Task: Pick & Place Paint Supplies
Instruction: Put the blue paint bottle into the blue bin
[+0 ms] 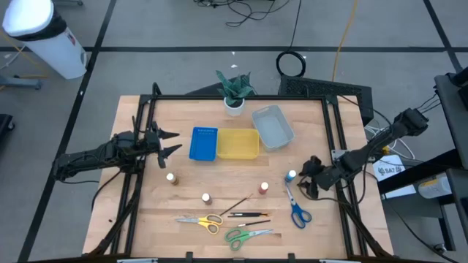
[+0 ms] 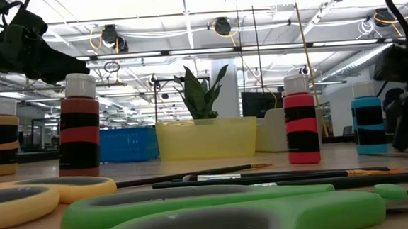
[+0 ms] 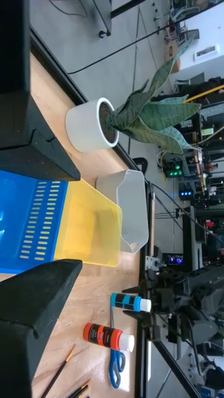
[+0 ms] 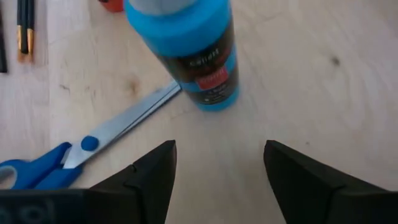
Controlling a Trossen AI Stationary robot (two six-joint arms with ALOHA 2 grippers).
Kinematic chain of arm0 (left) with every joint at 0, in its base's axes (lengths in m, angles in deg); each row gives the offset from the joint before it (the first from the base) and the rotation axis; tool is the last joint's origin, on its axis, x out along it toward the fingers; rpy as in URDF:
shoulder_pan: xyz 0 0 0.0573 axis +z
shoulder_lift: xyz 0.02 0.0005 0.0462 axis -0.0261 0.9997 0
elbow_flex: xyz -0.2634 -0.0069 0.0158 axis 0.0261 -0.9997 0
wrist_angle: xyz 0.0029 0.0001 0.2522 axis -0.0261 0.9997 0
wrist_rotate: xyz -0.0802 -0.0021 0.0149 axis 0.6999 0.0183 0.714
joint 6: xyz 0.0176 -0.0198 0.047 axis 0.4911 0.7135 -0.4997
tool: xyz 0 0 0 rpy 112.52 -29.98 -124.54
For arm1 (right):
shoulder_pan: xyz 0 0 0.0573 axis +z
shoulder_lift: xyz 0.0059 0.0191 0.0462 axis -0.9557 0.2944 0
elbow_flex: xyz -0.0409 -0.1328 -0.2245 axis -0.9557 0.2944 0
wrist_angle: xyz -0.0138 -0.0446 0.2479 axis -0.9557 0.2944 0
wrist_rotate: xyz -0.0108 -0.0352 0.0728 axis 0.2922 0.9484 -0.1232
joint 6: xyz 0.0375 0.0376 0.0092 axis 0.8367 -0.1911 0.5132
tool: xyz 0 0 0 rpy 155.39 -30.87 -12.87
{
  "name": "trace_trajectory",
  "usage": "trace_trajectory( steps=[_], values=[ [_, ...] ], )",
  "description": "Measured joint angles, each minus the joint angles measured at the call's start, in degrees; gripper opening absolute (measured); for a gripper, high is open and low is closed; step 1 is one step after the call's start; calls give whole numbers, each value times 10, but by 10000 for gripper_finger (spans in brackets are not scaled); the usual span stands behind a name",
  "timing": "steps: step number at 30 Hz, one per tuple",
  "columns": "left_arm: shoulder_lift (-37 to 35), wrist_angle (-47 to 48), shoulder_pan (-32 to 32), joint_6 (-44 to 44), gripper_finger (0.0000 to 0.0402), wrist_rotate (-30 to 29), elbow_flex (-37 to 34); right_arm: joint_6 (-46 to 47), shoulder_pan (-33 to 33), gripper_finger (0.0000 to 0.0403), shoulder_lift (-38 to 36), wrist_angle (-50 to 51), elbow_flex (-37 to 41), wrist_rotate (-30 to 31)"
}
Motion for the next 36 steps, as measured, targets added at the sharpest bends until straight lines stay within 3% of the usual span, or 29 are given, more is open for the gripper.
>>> trace_trajectory(
  steps=[8,22,36],
  values=[
    [0,0,0,0,230,0,0,-7,0,209,5,-147,79,1],
    [0,0,0,0,230,0,0,-37,-17,200,35,-160,92,56],
    [0,0,0,0,230,0,0,-106,-18,201,52,-260,92,80]
  ],
)
